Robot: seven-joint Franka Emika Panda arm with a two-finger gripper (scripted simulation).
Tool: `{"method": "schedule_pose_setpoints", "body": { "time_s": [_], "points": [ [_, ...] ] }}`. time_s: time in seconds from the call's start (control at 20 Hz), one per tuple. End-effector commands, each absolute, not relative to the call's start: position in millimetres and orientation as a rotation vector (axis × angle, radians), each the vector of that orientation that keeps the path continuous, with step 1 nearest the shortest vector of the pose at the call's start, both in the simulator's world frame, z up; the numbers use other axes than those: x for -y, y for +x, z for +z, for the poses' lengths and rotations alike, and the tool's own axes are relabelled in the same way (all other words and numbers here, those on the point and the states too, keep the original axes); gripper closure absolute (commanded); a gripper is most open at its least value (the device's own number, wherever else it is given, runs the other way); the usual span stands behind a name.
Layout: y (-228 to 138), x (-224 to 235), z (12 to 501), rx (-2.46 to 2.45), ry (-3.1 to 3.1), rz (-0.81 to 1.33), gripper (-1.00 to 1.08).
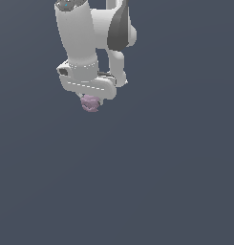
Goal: Pick up the object and move it to a goal position.
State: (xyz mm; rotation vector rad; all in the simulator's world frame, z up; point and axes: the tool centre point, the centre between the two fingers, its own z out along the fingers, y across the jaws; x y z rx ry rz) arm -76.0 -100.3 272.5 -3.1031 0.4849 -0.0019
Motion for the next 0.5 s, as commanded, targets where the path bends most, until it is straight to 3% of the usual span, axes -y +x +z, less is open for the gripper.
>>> {"method": "schedule_pose_setpoints", "body": {
  "time_s": [0.0, 0.45],
  "points": [
    [-79, 106, 300, -0.485, -3.103, 0.000, 1.08],
    [-86, 125, 389, -0.485, -3.103, 0.000, 1.08]
  ]
}}
